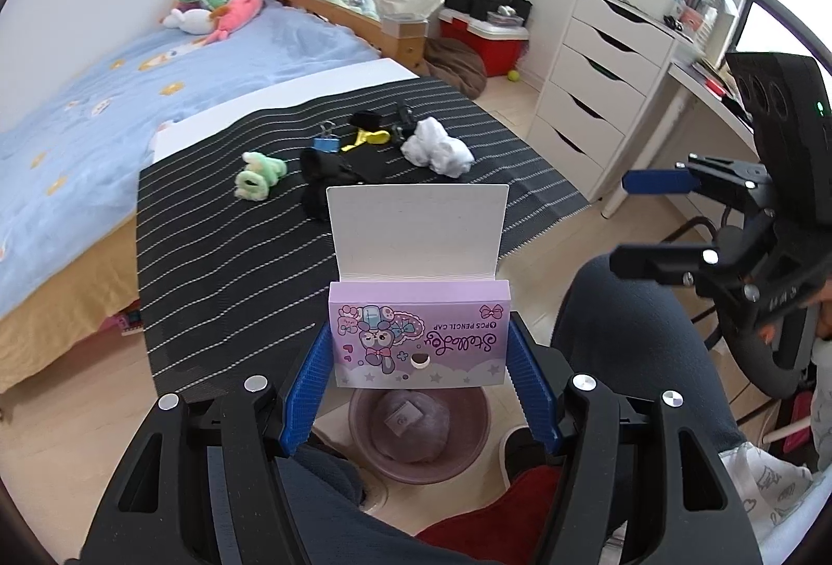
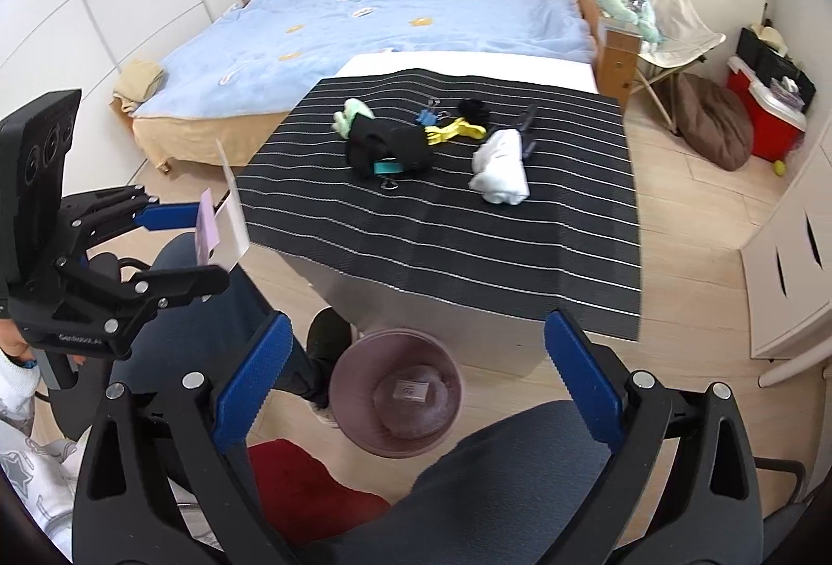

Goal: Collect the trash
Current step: 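Lower the pink box over the bin and open the left tool, then reach the right tool to the white sock and grasp it, then grasp the green plush toy with the left tool while the right holds the sock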

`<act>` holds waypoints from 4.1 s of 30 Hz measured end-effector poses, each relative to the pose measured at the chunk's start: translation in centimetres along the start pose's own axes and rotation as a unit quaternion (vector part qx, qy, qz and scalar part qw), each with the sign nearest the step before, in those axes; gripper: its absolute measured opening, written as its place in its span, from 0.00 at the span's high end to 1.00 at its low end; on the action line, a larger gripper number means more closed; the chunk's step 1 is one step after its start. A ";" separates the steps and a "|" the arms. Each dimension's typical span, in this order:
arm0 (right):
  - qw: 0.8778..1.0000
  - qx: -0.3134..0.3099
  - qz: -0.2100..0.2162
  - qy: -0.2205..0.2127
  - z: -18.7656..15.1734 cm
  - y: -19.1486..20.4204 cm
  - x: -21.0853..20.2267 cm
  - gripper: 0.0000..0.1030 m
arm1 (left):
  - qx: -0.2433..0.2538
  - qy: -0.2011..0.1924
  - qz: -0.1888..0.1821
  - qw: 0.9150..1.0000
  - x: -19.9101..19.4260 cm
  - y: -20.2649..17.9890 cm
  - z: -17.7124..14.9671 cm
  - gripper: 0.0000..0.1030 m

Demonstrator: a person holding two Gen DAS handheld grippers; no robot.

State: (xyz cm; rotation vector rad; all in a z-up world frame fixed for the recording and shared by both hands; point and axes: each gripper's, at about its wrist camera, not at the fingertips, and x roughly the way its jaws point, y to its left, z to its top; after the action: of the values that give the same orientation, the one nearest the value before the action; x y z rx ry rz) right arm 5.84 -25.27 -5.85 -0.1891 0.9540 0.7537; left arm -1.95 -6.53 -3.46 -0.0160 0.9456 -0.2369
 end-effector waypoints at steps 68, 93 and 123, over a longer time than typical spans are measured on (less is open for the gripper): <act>0.994 -0.003 -0.054 0.099 11.8 -6.1 14.3 0.18 | -0.073 -0.035 0.050 0.995 0.2 5.9 0.5 0.07; 0.996 0.013 -0.017 0.087 11.0 -6.3 13.3 0.72 | -0.064 -0.039 0.053 0.996 0.9 6.9 2.5 0.07; 0.998 0.021 -0.009 0.062 11.5 -6.4 9.7 0.72 | -0.055 0.061 0.046 0.996 9.4 13.9 12.3 0.08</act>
State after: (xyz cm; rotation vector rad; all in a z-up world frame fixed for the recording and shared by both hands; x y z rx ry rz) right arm 21.12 -19.86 -7.96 -0.2095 1.0840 0.7116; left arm 15.91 3.92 -5.42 -0.0609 1.0773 -0.1011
